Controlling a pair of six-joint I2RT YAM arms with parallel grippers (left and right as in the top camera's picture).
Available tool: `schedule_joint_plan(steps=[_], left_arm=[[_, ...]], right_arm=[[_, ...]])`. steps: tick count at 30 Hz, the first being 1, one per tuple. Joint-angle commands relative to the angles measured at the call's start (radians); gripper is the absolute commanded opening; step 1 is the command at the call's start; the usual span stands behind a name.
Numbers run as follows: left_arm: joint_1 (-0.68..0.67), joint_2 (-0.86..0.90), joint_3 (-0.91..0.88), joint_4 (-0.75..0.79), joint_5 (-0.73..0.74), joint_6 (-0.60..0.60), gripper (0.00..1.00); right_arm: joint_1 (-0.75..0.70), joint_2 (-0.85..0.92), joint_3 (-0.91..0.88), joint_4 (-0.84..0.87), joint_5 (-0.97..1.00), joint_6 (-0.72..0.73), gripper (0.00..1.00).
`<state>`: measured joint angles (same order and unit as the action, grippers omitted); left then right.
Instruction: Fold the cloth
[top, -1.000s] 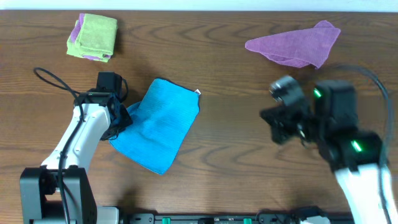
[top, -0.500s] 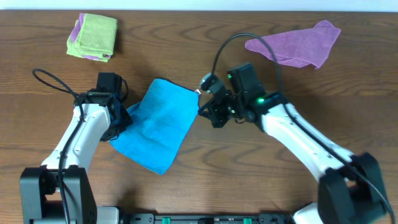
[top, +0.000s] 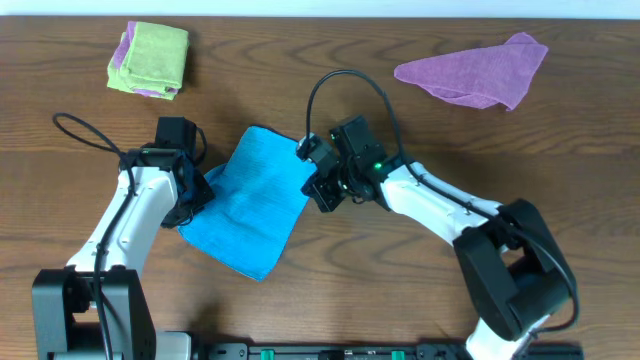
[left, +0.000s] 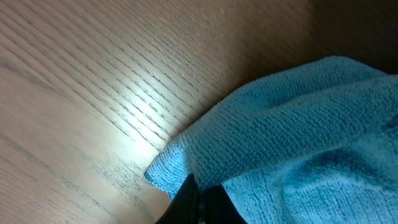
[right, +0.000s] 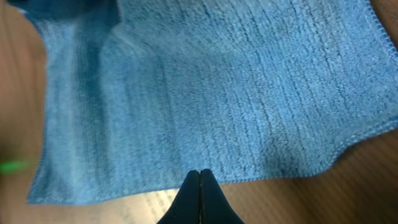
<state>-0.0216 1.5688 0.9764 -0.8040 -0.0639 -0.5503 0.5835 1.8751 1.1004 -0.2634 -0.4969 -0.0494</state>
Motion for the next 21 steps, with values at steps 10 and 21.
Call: schedule_joint_plan(steps=[10, 21], left_arm=[[0.001, -0.003, -0.007, -0.004, 0.057, -0.026, 0.06], [0.001, -0.003, -0.007, -0.003, 0.056, -0.026, 0.06]], right_arm=[[0.016, 0.109, 0.032, 0.199, 0.082, 0.011, 0.01], [0.013, 0.185, 0.032, 0.167, 0.156, 0.011, 0.01]])
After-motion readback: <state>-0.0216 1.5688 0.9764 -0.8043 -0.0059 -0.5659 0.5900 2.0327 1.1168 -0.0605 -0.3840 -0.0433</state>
